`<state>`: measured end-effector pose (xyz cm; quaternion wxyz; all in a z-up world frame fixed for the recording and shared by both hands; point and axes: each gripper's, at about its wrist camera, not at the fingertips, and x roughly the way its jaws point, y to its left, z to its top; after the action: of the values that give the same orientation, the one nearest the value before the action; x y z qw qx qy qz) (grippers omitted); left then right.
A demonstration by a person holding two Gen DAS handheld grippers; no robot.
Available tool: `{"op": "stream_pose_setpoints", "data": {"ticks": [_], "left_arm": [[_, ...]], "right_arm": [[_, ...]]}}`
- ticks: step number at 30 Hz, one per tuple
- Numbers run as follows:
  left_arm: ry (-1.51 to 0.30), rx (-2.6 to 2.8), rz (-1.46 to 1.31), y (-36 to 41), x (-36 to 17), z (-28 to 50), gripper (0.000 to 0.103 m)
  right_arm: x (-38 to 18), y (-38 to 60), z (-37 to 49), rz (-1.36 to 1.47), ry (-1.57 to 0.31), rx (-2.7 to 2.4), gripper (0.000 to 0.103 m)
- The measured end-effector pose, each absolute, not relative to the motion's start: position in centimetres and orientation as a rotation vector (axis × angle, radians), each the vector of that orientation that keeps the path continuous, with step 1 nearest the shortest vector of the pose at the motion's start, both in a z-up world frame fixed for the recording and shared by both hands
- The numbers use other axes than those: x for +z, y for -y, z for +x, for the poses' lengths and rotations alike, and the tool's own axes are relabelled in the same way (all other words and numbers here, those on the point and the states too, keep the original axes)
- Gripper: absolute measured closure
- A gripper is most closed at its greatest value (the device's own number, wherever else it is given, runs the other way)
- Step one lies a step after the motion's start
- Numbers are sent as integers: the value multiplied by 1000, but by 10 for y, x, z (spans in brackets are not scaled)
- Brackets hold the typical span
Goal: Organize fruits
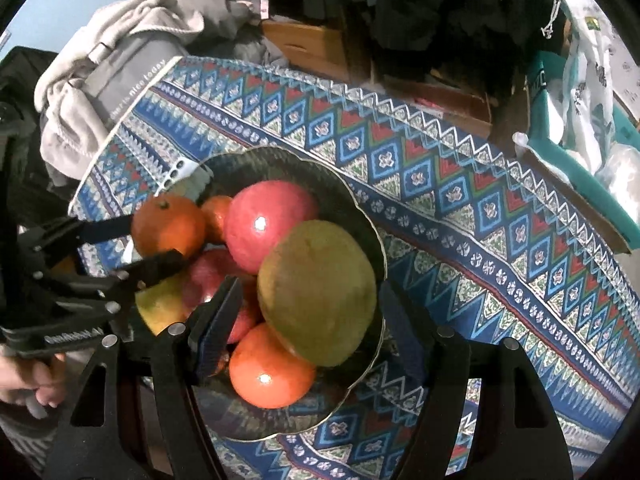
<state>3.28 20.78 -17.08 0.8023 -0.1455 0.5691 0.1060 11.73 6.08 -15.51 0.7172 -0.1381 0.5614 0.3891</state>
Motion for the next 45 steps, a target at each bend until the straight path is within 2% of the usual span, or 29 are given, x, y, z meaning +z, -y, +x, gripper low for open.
{"op": "stream_pose_setpoints", "data": {"ticks": [6,9,12,22,25,33,36,42,45], "left_arm": [[-1208,215,-304,-200,-156,24,29],[-1181,207,-283,-191,-139,16,29],[-1148,204,-250,-183,-121,10,24],[-1018,203,-146,-151,-61,-8,22],[-972,207,-123,-145,-44,-11,17],[-934,218,-65,-127,-22,-16,16],[-911,218,-41,-119,-12,-19,12],[-866,207,-32,-105,5,-21,8],[-849,204,-32,-100,10,-20,1]], "right_arm": [[-136,-53,111,-288,-1209,849,30],[-121,-47,108,-282,-1177,839,30],[-104,-39,104,-282,-1135,823,30],[-45,-4,91,-187,-1020,792,30],[-31,10,85,-167,-991,778,26],[-7,52,71,-129,-931,730,19],[2,67,67,-122,-897,708,14],[16,95,60,-114,-815,675,14],[18,104,57,-124,-793,657,14]]}}
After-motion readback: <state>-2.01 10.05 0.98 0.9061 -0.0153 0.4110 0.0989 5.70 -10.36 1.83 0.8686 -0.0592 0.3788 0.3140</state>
